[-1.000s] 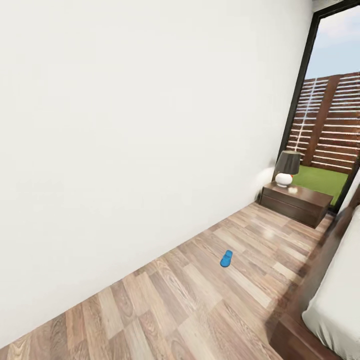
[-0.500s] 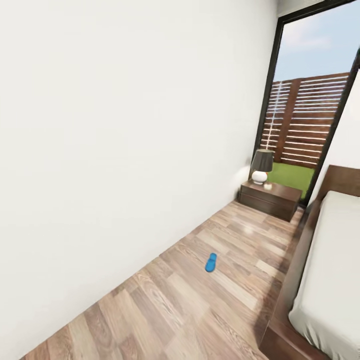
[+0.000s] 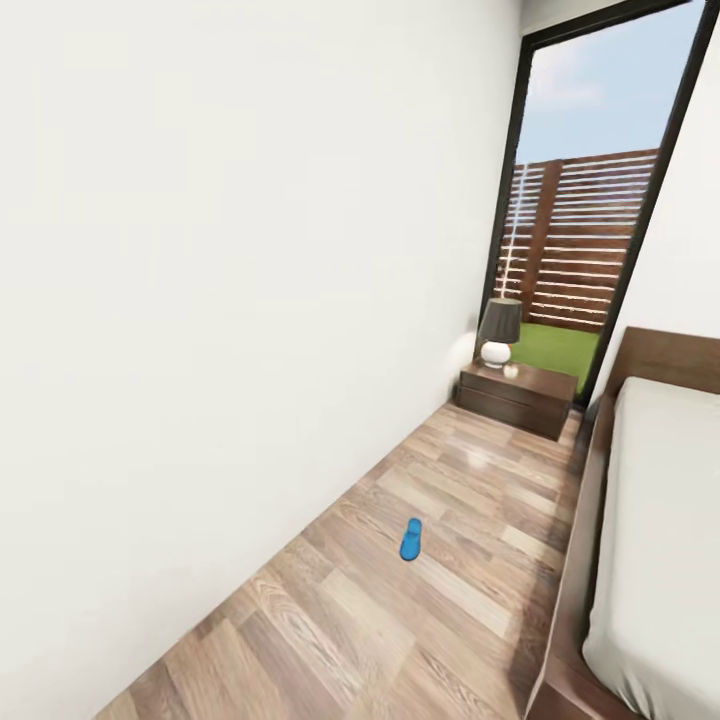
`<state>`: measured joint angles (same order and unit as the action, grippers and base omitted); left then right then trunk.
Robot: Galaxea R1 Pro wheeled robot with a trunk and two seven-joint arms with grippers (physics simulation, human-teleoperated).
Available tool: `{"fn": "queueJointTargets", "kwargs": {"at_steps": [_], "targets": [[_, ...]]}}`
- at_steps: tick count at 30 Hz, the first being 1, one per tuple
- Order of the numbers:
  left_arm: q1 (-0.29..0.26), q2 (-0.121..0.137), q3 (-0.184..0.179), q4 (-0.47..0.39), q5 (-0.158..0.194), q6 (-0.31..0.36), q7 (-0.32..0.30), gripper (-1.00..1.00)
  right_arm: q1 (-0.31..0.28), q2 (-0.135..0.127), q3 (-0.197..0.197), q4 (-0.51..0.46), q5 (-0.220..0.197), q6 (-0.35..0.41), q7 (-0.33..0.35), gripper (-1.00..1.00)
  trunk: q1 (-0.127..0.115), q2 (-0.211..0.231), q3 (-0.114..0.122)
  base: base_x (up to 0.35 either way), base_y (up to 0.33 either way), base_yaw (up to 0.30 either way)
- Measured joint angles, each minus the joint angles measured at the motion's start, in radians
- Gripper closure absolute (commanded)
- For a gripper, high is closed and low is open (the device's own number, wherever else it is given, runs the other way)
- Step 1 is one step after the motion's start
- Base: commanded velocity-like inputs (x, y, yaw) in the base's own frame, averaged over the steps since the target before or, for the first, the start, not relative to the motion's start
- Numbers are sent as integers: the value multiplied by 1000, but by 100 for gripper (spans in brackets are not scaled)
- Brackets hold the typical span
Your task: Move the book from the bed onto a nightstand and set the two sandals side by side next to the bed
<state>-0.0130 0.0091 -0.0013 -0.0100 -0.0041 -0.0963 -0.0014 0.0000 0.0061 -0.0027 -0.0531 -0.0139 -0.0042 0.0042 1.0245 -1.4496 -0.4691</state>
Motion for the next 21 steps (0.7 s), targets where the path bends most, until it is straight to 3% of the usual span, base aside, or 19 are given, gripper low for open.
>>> {"fn": "queueJointTargets", "kwargs": {"at_steps": [14,21], "targets": [[0,0,0,0,0,-5,0,-100,0,0,0,0,0,0,0,-100,0,0,0,276,198,-13],[0,0,0,0,0,-11,0,-100,0,0,0,0,0,0,0,-100,0,0,0,266,217,-144]]}}
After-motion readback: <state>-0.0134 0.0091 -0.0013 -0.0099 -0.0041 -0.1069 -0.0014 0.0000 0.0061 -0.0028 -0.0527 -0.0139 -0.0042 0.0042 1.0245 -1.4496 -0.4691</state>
